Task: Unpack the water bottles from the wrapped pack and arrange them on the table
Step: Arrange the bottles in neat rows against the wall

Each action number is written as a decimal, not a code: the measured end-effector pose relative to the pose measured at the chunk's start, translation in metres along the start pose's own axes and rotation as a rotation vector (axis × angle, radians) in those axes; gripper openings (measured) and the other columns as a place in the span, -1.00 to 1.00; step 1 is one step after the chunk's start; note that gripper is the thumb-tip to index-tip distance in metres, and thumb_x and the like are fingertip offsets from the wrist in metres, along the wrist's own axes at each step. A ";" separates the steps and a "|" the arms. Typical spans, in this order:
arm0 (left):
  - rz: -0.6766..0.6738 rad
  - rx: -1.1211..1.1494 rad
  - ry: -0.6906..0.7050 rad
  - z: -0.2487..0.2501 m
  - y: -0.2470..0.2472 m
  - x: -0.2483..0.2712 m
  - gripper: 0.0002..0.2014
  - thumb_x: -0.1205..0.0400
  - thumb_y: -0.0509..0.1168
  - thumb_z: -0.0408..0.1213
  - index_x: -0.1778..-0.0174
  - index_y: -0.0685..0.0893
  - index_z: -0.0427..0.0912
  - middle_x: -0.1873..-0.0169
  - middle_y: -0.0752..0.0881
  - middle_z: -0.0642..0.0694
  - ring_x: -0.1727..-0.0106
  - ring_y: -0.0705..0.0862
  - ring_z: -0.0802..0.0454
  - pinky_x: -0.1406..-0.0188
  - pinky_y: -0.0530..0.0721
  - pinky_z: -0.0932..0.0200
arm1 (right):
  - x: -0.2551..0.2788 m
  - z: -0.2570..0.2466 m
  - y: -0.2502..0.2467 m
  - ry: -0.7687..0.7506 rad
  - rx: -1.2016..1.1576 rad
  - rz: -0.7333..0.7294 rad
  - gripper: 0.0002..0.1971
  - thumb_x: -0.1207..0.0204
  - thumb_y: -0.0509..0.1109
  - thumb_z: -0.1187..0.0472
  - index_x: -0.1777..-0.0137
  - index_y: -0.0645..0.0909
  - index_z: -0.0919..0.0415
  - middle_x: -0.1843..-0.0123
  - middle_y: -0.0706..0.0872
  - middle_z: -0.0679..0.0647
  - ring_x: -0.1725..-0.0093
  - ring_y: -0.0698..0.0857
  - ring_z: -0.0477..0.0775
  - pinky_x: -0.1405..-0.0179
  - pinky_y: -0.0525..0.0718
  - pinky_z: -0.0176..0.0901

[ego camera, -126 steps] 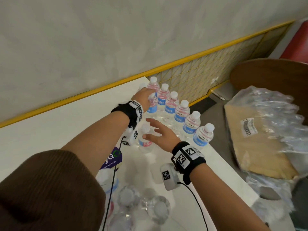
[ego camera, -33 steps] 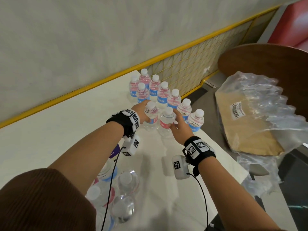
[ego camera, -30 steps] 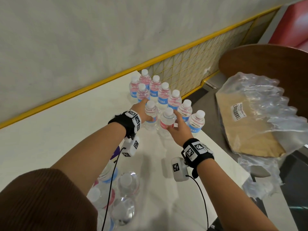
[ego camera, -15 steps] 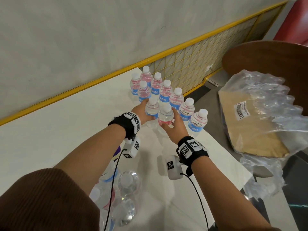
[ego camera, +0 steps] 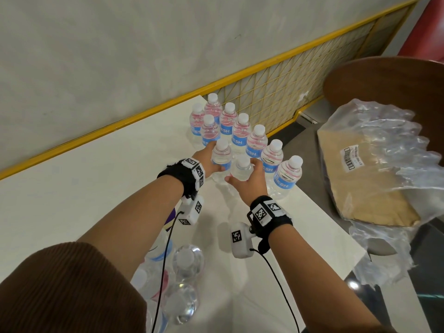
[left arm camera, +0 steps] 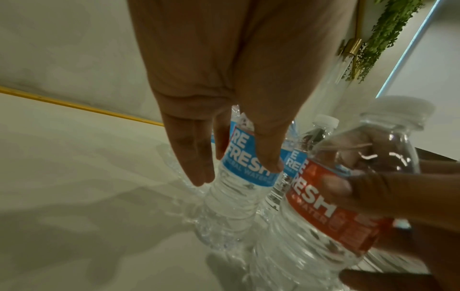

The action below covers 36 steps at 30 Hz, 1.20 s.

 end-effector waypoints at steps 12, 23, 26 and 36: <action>0.063 0.020 0.005 -0.008 -0.010 -0.002 -0.22 -0.56 0.41 -0.23 -0.63 0.13 -0.03 -0.45 0.51 -0.20 -0.41 0.52 -0.26 -0.31 0.47 0.06 | 0.003 0.024 -0.002 0.026 -0.027 -0.066 -0.10 -0.27 0.62 0.33 -0.51 0.14 0.16 -0.47 0.41 0.08 -0.42 0.46 0.07 -0.32 0.41 -0.22; -0.037 -0.042 0.005 -0.013 -0.008 -0.003 -0.18 -0.56 0.42 -0.17 -0.64 0.07 -0.05 -0.43 0.52 -0.21 -0.41 0.53 -0.23 -0.30 0.48 0.02 | 0.019 0.037 0.002 0.041 0.024 -0.120 -0.07 -0.27 0.63 0.31 -0.56 0.16 0.12 -0.50 0.42 0.08 -0.48 0.45 0.13 -0.40 0.42 -0.10; -0.034 -0.044 -0.032 -0.018 -0.010 -0.004 -0.13 -0.53 0.44 -0.11 -0.64 0.03 0.00 -0.39 0.55 -0.24 -0.39 0.55 -0.19 -0.31 0.49 0.01 | 0.022 0.043 -0.007 0.081 0.029 -0.115 -0.24 -0.44 0.46 0.40 -0.58 0.20 0.06 -0.48 0.48 0.05 -0.44 0.50 0.15 -0.32 0.46 -0.12; -0.221 0.097 -0.249 -0.031 0.006 -0.001 -0.24 -0.51 0.46 -0.21 -0.57 0.19 -0.07 -0.17 0.68 -0.29 -0.15 0.72 -0.22 -0.10 0.69 -0.10 | 0.012 0.056 0.002 0.131 0.043 -0.019 -0.25 -0.36 0.58 0.08 -0.50 0.31 0.07 -0.44 0.53 0.05 -0.37 0.56 0.16 -0.37 0.54 0.02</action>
Point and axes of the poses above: each hand's wrist, its own x-axis away from the middle knuckle, its own y-axis out of the palm, z = x × y, the point moved 4 cm from there along -x, towards the middle knuckle
